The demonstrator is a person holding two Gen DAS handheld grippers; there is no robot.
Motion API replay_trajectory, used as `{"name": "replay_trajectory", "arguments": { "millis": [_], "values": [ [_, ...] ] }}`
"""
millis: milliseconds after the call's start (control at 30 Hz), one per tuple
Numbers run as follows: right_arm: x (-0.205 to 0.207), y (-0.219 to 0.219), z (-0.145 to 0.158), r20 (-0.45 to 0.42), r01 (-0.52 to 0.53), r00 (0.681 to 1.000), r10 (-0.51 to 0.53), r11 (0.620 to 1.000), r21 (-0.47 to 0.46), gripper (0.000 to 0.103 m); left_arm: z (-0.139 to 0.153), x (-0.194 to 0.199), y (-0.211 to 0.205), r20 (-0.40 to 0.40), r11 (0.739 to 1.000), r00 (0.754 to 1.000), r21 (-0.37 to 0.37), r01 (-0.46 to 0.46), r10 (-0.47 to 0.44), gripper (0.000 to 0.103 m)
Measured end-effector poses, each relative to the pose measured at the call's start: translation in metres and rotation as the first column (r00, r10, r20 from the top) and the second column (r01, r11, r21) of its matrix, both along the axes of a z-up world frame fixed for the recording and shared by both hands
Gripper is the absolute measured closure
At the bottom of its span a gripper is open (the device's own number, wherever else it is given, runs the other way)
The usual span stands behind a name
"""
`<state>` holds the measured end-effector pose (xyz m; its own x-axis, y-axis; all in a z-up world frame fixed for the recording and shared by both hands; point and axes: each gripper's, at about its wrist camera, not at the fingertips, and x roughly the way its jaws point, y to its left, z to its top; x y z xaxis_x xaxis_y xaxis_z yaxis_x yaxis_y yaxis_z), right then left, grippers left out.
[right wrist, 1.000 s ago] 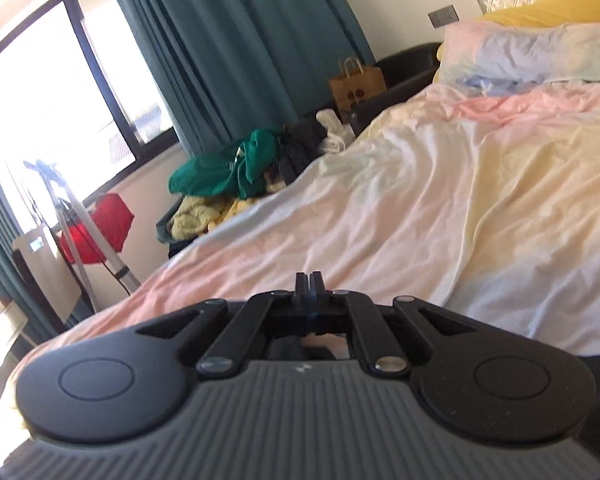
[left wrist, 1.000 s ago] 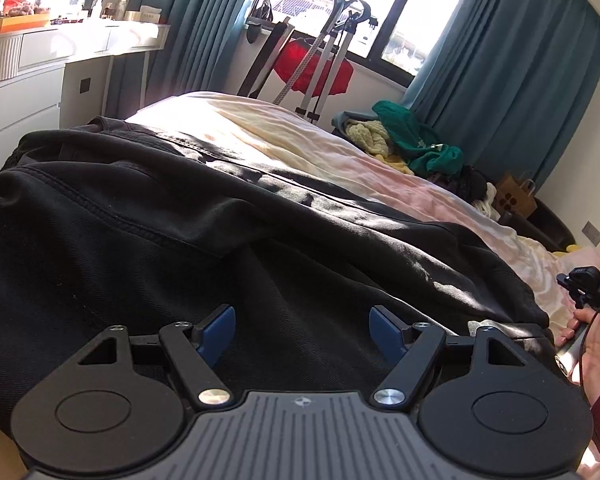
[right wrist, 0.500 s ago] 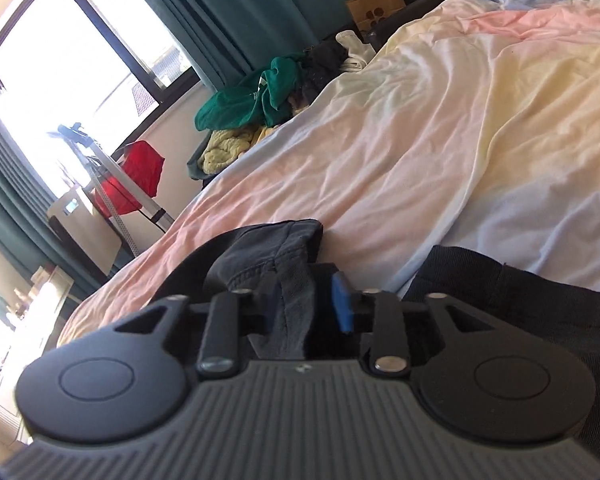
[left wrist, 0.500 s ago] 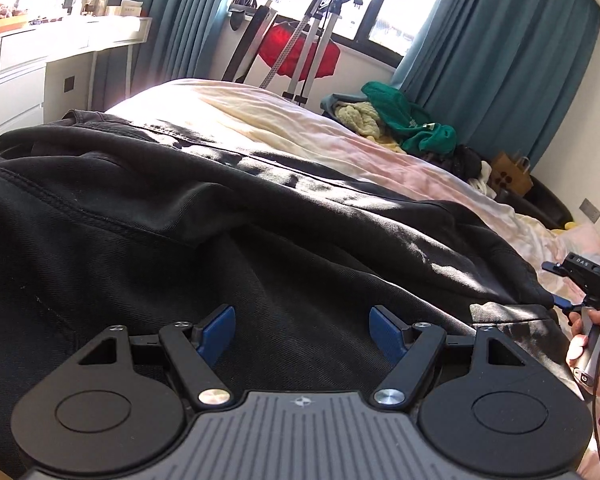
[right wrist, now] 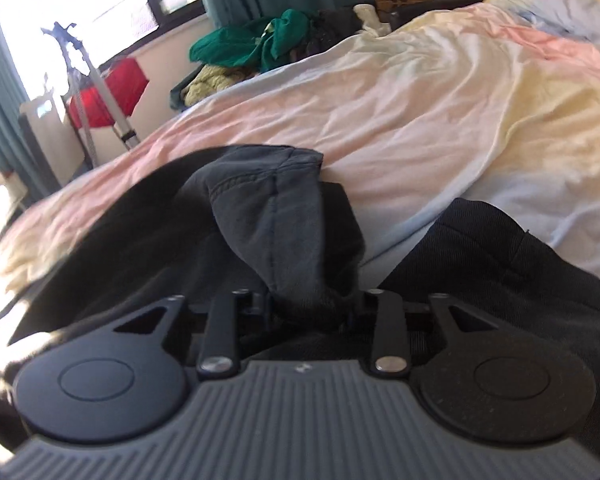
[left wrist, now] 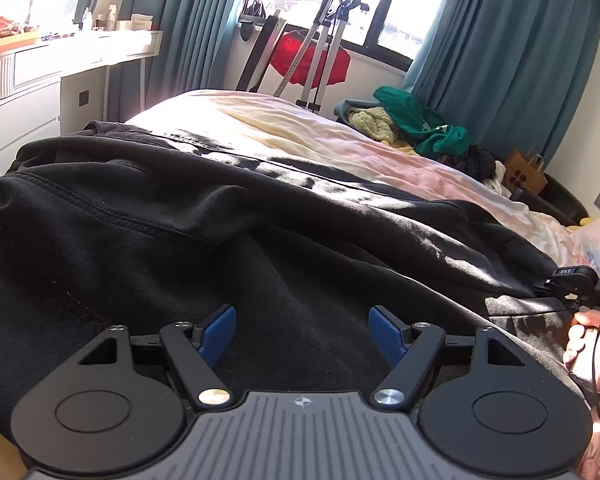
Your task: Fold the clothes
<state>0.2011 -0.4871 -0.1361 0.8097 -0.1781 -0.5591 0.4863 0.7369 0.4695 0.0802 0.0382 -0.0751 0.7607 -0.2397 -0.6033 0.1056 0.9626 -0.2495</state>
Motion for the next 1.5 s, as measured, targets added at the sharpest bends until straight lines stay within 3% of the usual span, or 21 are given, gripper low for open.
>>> {"name": "replay_trajectory", "arguments": {
  "millis": [100,267,367,500,567,733,867,1067,1267,1333,1400,1500],
  "values": [
    [-0.011,-0.018,0.005,0.146,0.092,0.984,-0.105,0.991,0.097,0.081,0.0,0.0,-0.001,0.0,1.0,1.0,0.003,-0.001,0.001,0.027],
    [-0.014,-0.034,0.017,0.265,0.136,0.95,-0.166,0.982,0.128,0.087,-0.004,0.004,-0.002,-0.019,1.0,1.0,0.001,0.002,-0.002,0.027],
    [-0.013,-0.051,0.003,0.219,0.178,0.95,-0.223,0.962,0.206,0.087,-0.006,0.006,-0.004,-0.03,1.0,1.0,0.003,0.007,-0.007,0.027],
    [-0.007,-0.056,-0.021,0.093,0.205,0.97,-0.224,0.962,0.181,0.088,-0.008,0.009,-0.005,-0.04,1.0,0.999,0.009,0.012,-0.011,0.027],
    [-0.006,-0.058,-0.029,0.06,0.208,0.972,-0.225,0.955,0.211,0.088,-0.009,0.01,-0.005,-0.042,1.0,0.999,0.013,0.012,-0.011,0.027],
    [0.003,-0.044,-0.03,0.035,0.137,0.99,-0.14,0.987,0.082,0.083,-0.013,0.014,-0.004,-0.059,1.0,0.998,0.02,0.011,-0.01,0.027],
    [-0.006,-0.044,-0.02,0.024,0.131,0.991,-0.133,0.987,0.089,0.074,-0.011,0.015,-0.002,-0.06,0.999,0.998,0.037,-0.002,0.004,0.027],
    [-0.044,-0.023,0.015,0.012,0.1,0.995,-0.1,0.995,0.03,0.031,-0.004,0.009,0.003,-0.051,0.998,0.998,0.049,-0.027,0.029,0.026],
    [-0.083,-0.006,0.048,-0.024,0.103,0.994,-0.102,0.993,0.052,0.031,0.001,0.0,0.009,-0.056,0.997,0.998,0.071,-0.038,0.043,0.026],
    [-0.095,0.005,0.057,-0.072,0.076,0.994,-0.079,0.996,-0.04,0.023,0.005,-0.005,0.011,-0.051,0.992,0.998,0.12,-0.038,0.044,0.026],
    [-0.11,0.013,0.066,-0.105,0.053,0.992,-0.065,0.992,-0.115,0.023,0.01,-0.011,0.018,-0.05,0.991,0.997,0.125,-0.052,0.059,0.026],
    [-0.134,0.012,0.07,-0.086,0.086,0.992,-0.096,0.991,-0.104,0.023,0.018,-0.02,0.033,-0.06,0.993,0.995,0.09,-0.077,0.083,0.025]
  ]
}}
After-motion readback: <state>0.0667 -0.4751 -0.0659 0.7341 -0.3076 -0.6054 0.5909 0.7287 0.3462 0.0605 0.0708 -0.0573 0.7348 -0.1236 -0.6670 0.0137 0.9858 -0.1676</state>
